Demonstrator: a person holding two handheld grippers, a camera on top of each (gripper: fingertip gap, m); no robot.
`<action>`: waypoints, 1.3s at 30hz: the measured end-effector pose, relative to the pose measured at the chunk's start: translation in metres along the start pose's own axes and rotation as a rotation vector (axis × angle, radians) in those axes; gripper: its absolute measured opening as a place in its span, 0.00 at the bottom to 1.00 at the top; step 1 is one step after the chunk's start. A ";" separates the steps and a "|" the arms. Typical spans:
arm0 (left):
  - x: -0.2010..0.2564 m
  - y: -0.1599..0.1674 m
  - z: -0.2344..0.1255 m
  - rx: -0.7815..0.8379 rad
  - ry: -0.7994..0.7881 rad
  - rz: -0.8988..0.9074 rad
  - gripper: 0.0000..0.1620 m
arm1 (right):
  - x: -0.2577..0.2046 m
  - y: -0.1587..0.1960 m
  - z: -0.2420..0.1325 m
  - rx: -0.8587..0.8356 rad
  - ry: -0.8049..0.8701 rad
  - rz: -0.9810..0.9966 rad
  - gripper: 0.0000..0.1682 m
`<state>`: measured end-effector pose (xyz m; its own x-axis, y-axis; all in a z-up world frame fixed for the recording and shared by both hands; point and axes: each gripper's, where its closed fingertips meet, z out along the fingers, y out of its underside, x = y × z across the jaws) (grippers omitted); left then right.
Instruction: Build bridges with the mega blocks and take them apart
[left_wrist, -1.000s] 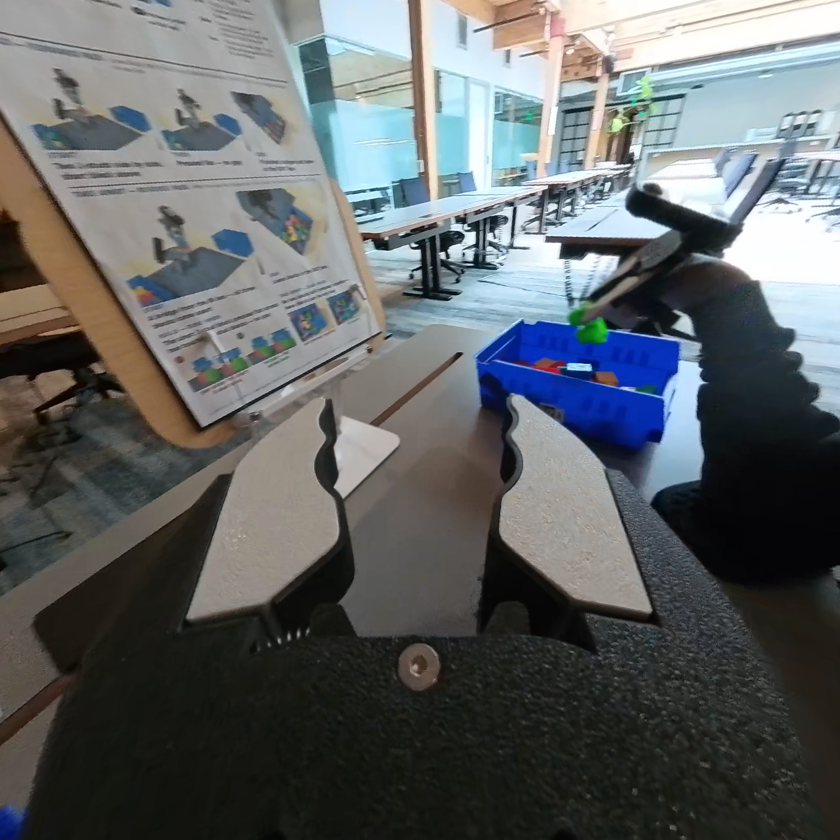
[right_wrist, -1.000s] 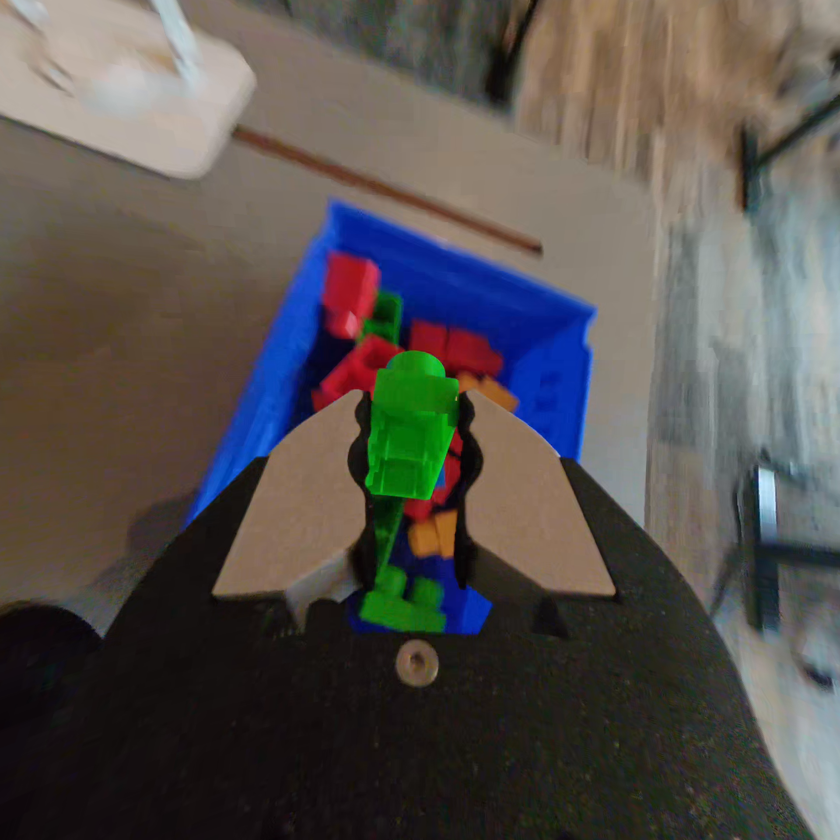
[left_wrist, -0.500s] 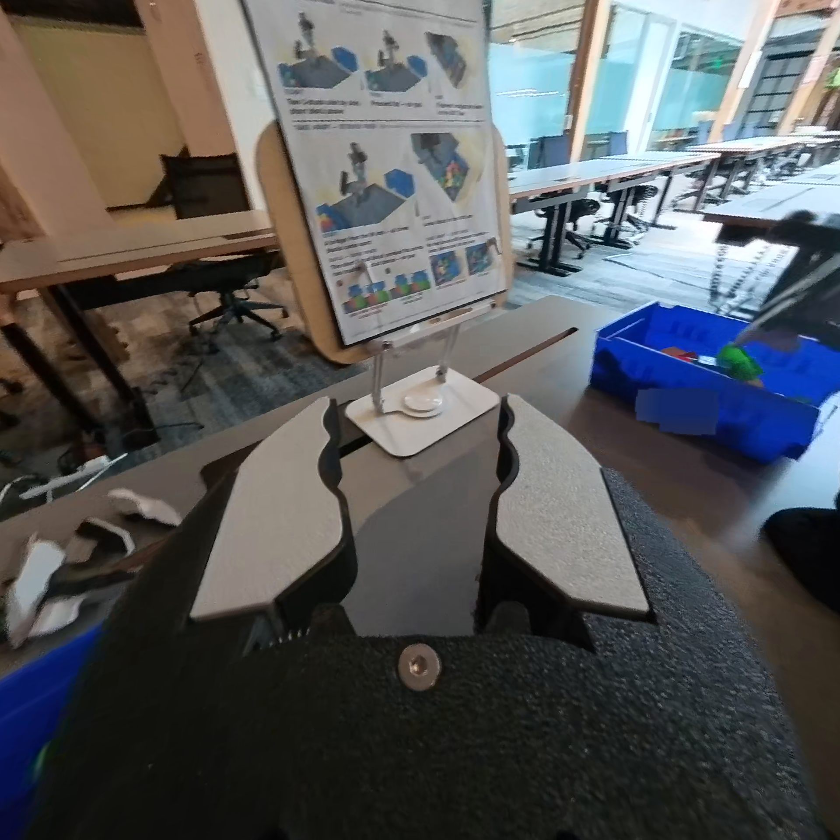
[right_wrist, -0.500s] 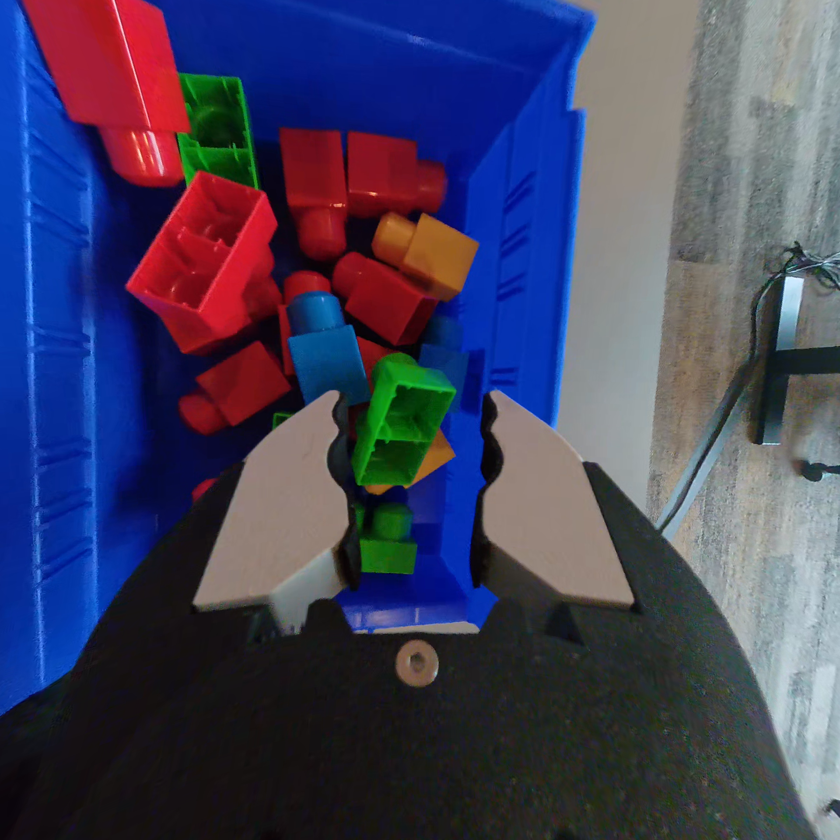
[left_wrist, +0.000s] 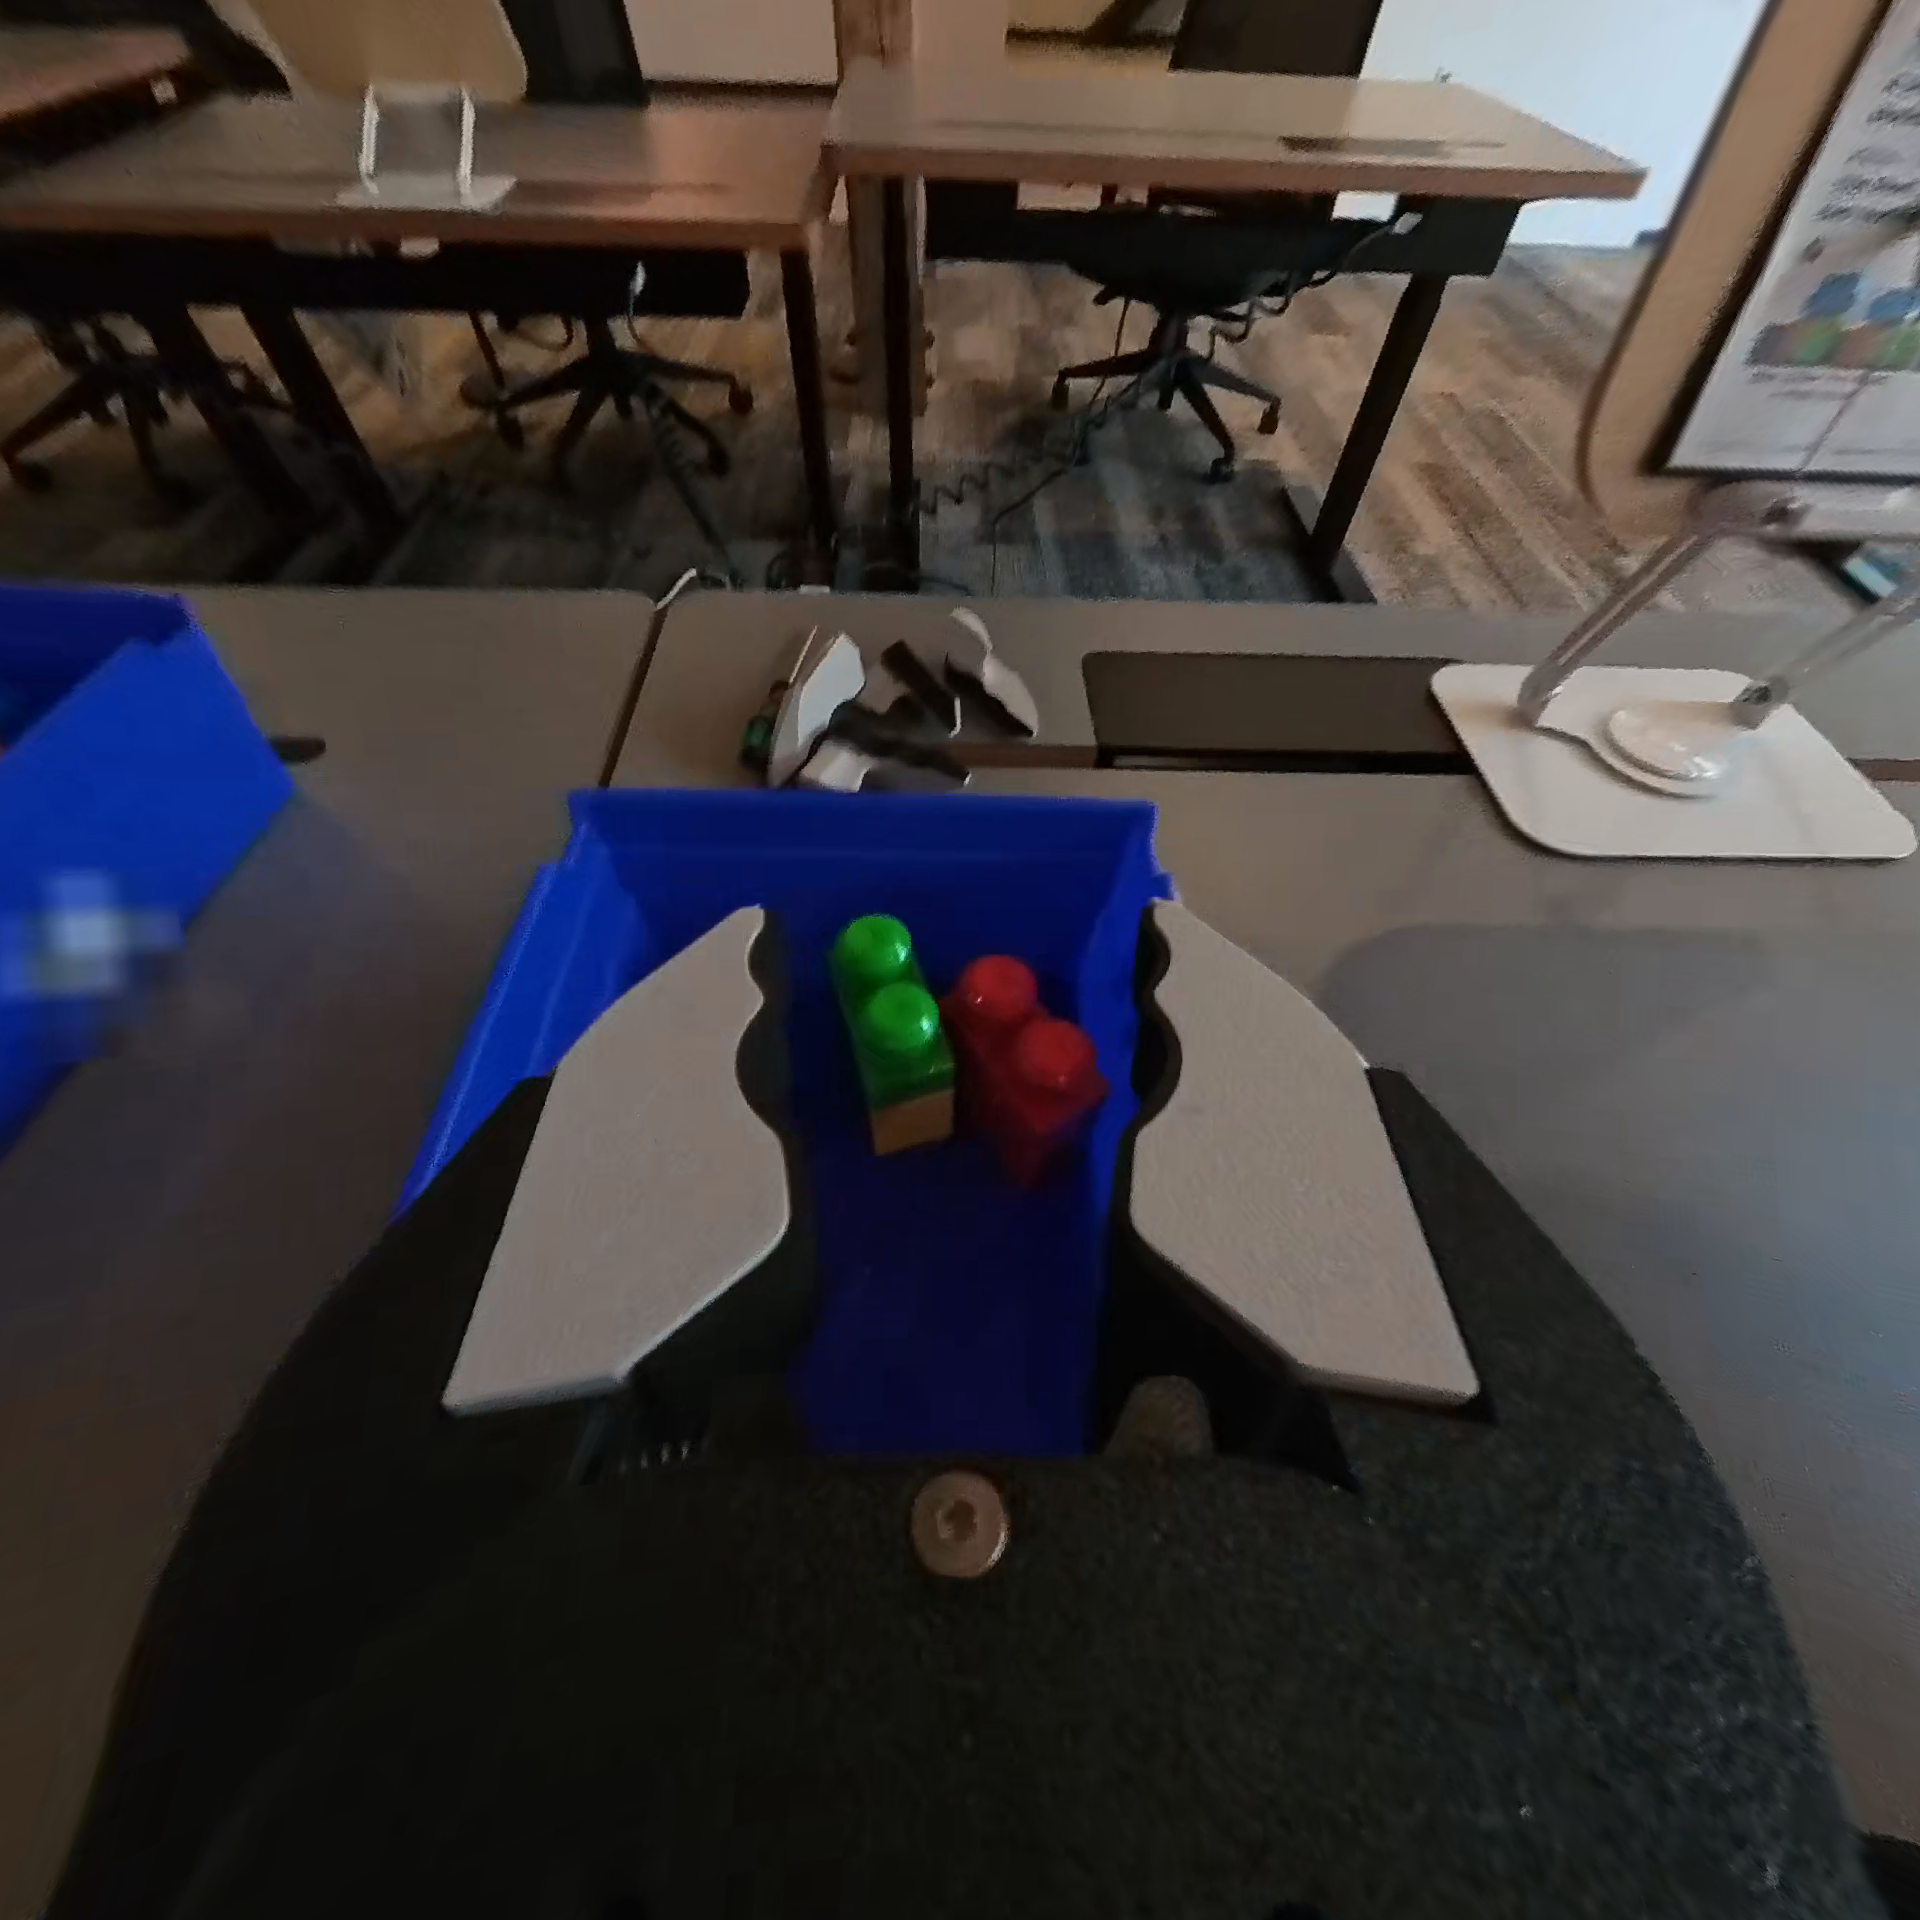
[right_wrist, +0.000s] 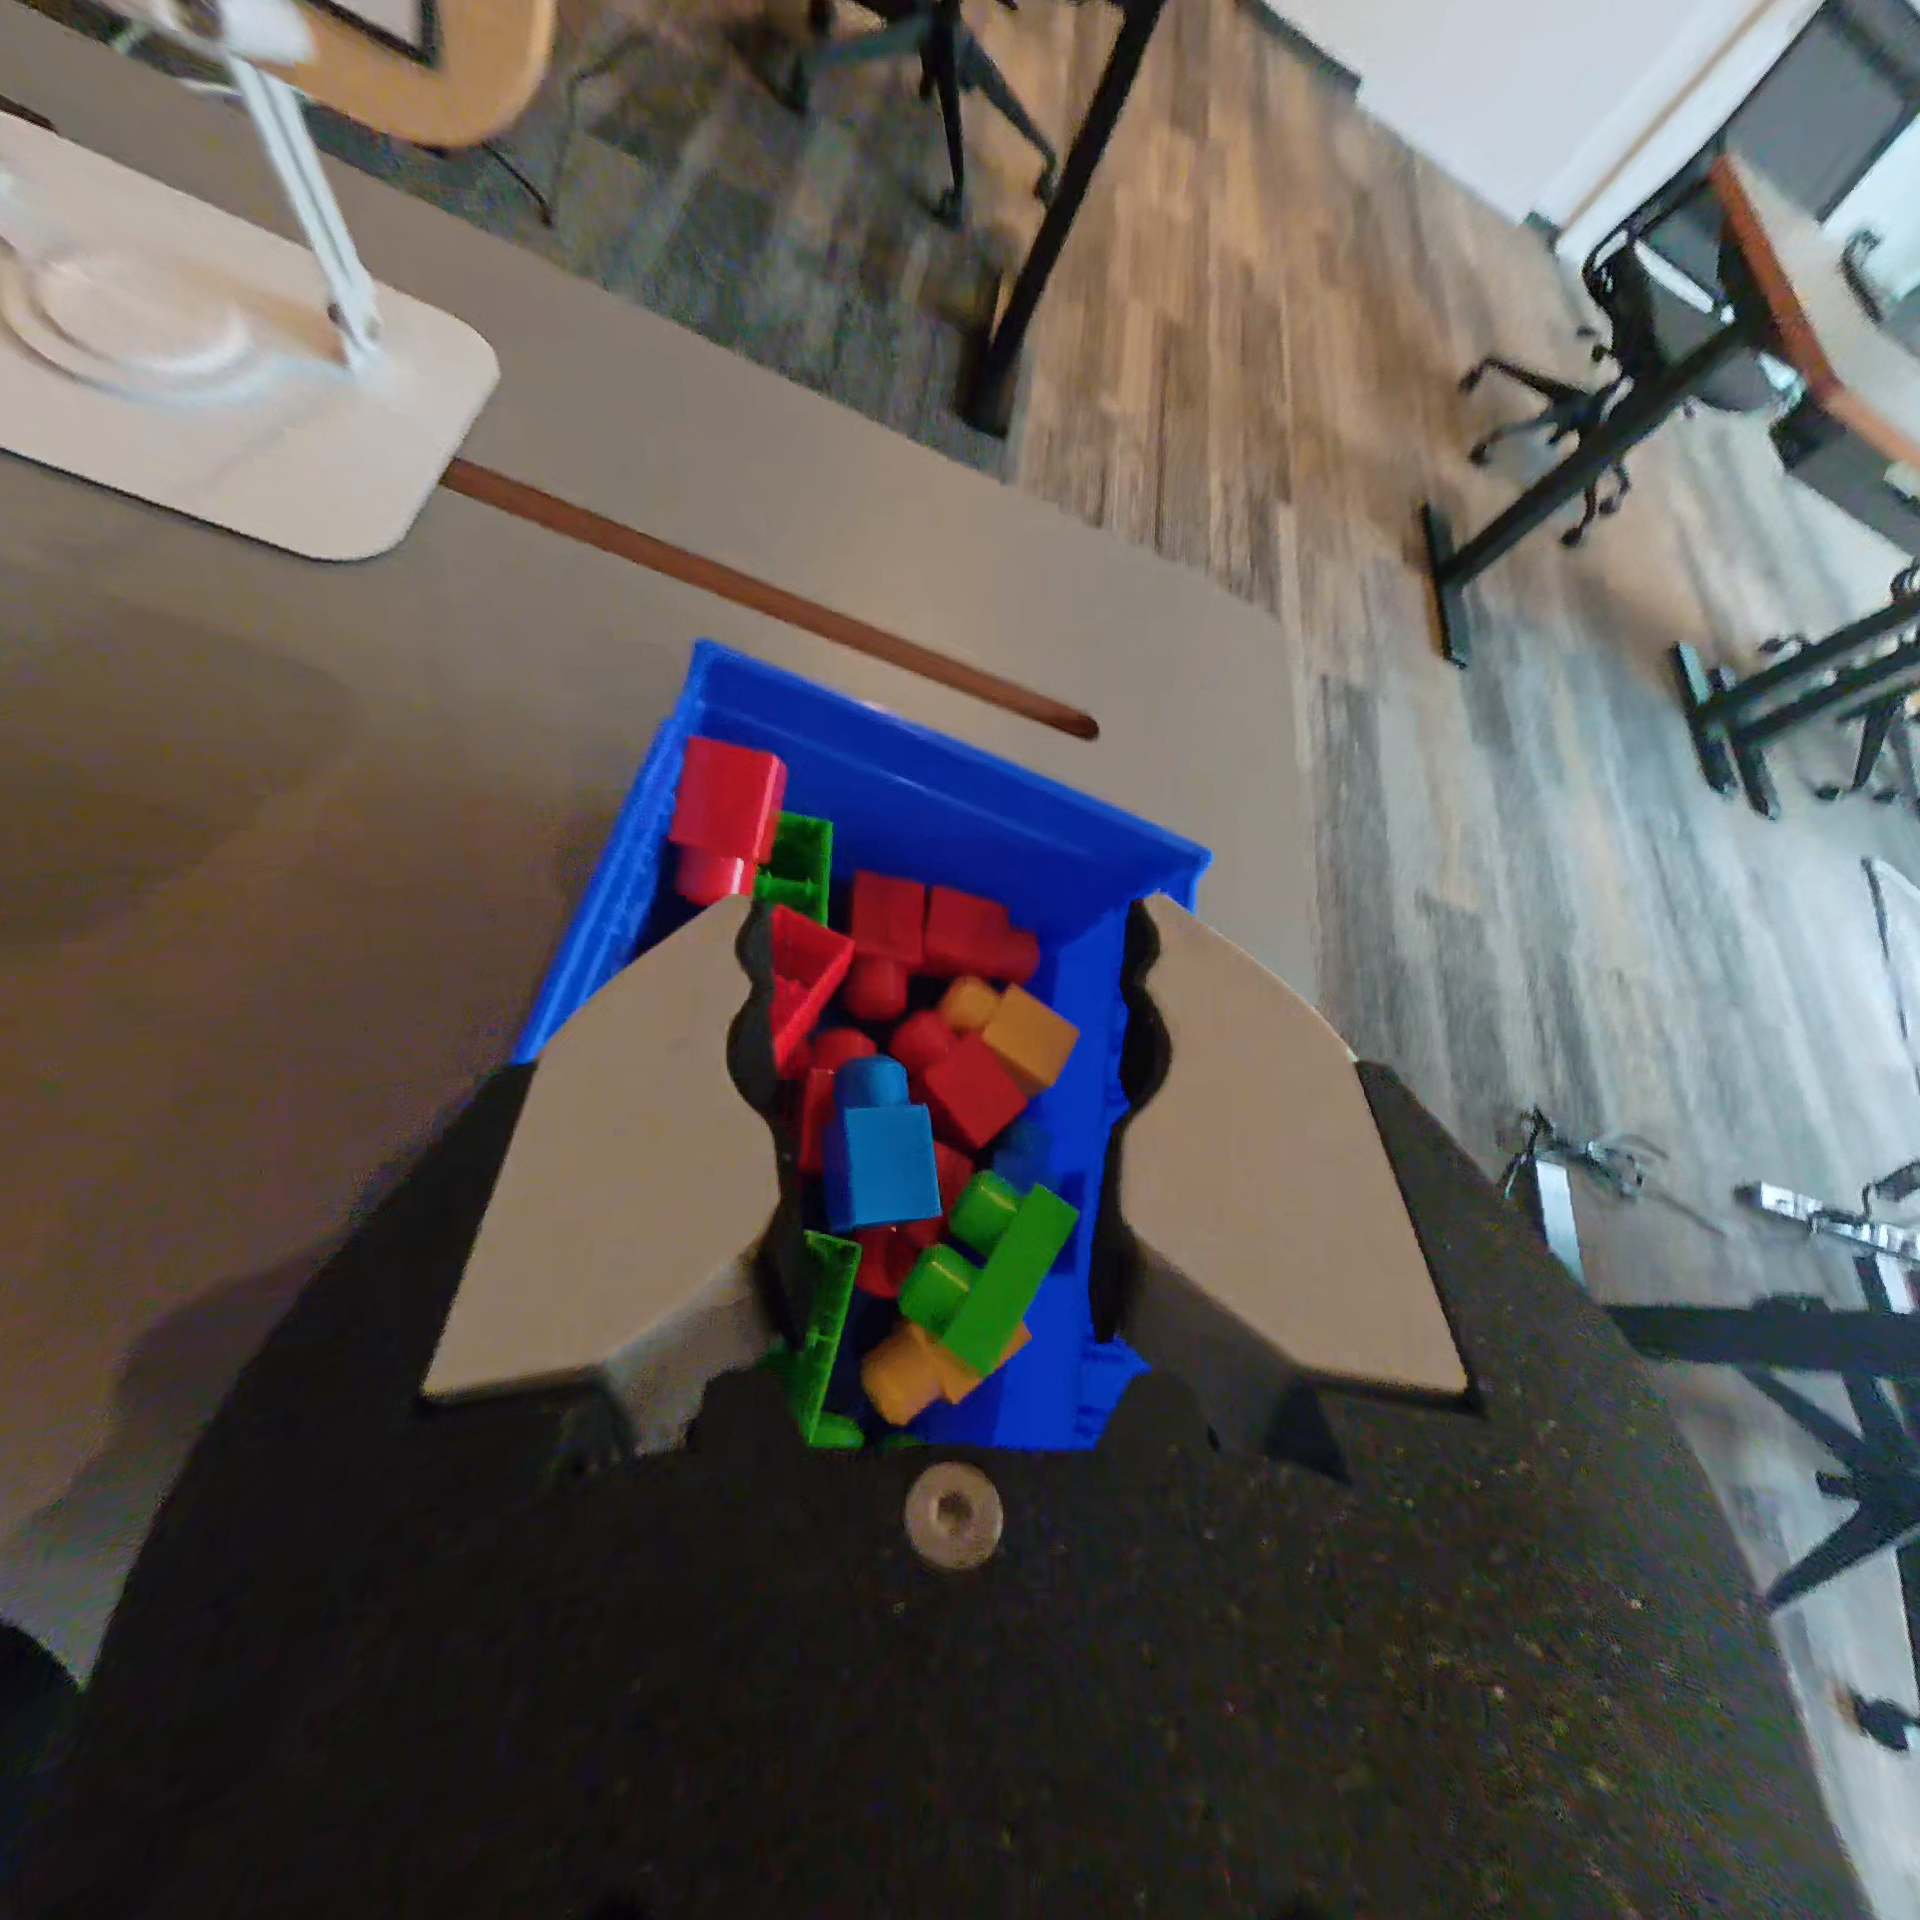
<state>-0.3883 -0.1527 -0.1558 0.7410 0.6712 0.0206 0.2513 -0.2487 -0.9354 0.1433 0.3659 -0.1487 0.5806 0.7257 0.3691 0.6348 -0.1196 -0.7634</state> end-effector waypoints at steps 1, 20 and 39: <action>-0.006 0.006 0.002 -0.016 -0.008 -0.014 0.40 | -0.005 -0.004 -0.001 0.010 -0.012 -0.019 0.38; -0.032 0.098 0.084 -0.544 -0.064 0.007 0.34 | -0.010 -0.043 -0.036 0.242 -0.003 -0.049 0.35; -0.041 0.127 0.117 -0.754 -0.078 0.155 0.31 | -0.019 -0.042 -0.036 0.231 -0.039 -0.080 0.35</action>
<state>-0.4599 -0.1304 -0.3165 0.7636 0.6299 -0.1418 0.5250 -0.7335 -0.4316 0.1236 0.3330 -0.1047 0.5099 0.7529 0.4161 0.5421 0.0942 -0.8350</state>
